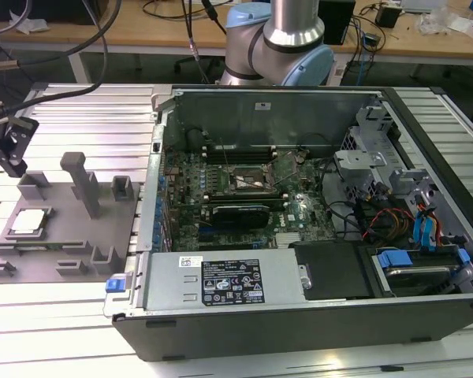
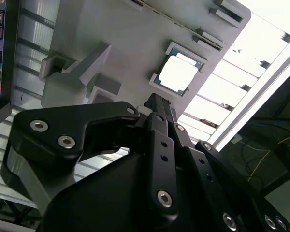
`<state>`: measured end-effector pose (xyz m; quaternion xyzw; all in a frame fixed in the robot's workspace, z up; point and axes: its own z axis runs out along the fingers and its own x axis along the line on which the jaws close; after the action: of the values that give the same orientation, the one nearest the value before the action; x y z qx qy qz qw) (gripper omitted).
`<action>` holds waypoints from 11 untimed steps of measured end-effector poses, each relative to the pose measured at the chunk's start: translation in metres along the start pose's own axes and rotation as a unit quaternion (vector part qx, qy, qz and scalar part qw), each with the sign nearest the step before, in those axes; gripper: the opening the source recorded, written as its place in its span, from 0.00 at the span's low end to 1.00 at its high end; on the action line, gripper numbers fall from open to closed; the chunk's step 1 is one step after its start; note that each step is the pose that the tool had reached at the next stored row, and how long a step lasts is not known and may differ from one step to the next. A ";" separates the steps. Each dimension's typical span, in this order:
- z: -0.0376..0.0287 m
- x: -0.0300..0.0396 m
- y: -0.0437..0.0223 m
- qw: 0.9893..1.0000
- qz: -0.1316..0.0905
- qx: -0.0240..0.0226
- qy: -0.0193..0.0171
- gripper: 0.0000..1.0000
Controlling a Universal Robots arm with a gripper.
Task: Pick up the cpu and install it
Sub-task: 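Reach for the cpu, then pick up the cpu and move it towards the insertion slot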
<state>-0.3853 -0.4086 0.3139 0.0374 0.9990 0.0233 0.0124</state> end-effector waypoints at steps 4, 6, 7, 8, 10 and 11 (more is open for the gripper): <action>0.0001 0.0000 0.0000 1.000 0.000 0.000 0.000 0.11; 0.0001 0.0000 0.0000 1.000 0.000 0.000 0.000 0.11; 0.0000 0.0000 0.0000 1.000 0.000 0.000 0.000 0.11; 0.0000 0.0000 0.0000 1.000 0.000 0.000 0.000 0.11; 0.0000 0.0000 0.0000 1.000 0.000 0.000 0.000 0.11; 0.0000 0.0000 0.0000 1.000 0.000 0.000 0.000 0.11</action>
<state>-0.3853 -0.4086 0.3139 0.0374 0.9989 0.0237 0.0124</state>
